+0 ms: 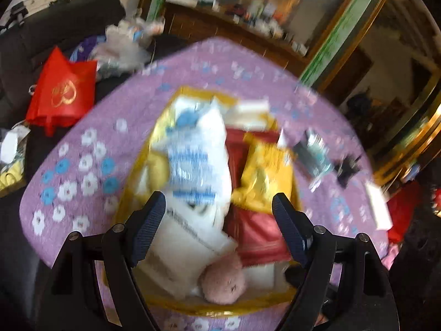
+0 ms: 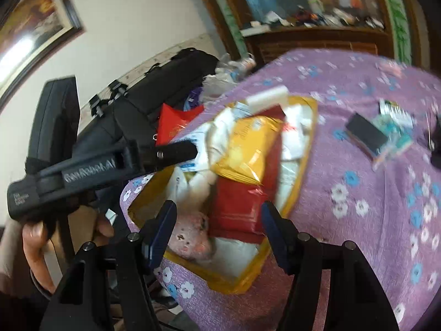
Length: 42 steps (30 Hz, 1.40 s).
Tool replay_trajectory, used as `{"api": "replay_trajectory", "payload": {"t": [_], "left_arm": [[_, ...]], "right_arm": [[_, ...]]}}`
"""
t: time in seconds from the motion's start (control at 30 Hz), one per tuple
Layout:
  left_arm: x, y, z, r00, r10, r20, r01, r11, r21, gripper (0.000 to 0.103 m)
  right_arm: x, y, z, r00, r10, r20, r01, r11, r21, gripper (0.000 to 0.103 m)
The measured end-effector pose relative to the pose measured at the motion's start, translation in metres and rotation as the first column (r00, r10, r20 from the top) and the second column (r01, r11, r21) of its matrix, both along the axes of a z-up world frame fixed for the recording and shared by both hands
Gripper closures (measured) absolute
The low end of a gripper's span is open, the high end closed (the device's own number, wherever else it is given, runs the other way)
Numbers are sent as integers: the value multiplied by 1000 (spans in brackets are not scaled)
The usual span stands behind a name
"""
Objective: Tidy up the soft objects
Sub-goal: 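Lower the white packet and pink pad into the box and open both grippers, then grasp the clear bag with dark block with the left gripper while the right grasps the teal tissue pack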
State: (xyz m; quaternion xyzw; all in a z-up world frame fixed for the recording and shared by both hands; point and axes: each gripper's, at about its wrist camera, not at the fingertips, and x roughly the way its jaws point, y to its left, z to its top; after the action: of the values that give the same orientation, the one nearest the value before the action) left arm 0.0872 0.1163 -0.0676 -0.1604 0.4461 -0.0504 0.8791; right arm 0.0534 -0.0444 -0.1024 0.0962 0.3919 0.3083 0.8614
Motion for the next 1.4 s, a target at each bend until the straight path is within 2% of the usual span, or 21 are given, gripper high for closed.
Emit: {"api": "replay_trajectory", "payload": {"t": [0.07,0.13,0.17,0.2,0.23,0.27,0.3,0.33,0.37,0.53,0.8,0.97,1.17,1.27,1.4], "left_arm": [[-5,-2,5,1000,-15,26,16,1000,-13,22],[-19,-1,19,987,42,158,-38,999,-24,22],[-21,-3,21,981,60,182,-60,998,-5,22],[-20,-8,21,981,72,180,-80,996,38,22],[-15,-15,19,991,41,126,-52,995,90,22],[-13,-18,19,994,17,112,-27,996,86,22],[-15,-17,21,993,1,122,-7,999,50,22],[-20,-14,25,986,19,164,-17,1000,-12,22],[-23,-14,27,983,35,183,-30,999,-34,22],[-27,-17,36,973,29,227,-15,998,-61,22],[-20,-39,38,981,-31,194,43,997,-58,22],[-22,-54,41,976,-74,203,87,995,-51,22],[-11,-70,40,975,-141,171,154,986,-70,22],[-2,-79,40,976,-165,144,181,977,-109,22],[10,-86,41,982,-163,97,175,976,-129,23]], "right_arm": [[1,-9,-2,999,-7,-31,8,999,42,39],[-2,-16,3,1000,-4,-9,4,997,73,39],[-3,-19,4,1000,-10,0,10,997,78,39],[-3,-21,5,1000,-17,-1,17,996,82,39],[-1,-25,5,1000,-27,-15,28,995,100,39],[-1,-28,5,999,-31,-21,34,993,116,39],[0,-33,6,999,-35,-29,39,989,144,39],[0,-35,7,999,-36,-29,40,987,158,39],[1,-39,8,999,-39,-26,42,985,168,39],[5,-55,8,996,-69,-48,77,973,215,39],[5,-76,4,996,-71,-55,81,973,217,39],[11,-99,0,990,-114,-78,128,970,206,39],[23,-131,-3,981,-167,-101,185,962,202,39],[38,-148,-2,972,-204,-112,222,959,178,39],[86,-171,1,951,-264,-158,285,949,133,39]]}}
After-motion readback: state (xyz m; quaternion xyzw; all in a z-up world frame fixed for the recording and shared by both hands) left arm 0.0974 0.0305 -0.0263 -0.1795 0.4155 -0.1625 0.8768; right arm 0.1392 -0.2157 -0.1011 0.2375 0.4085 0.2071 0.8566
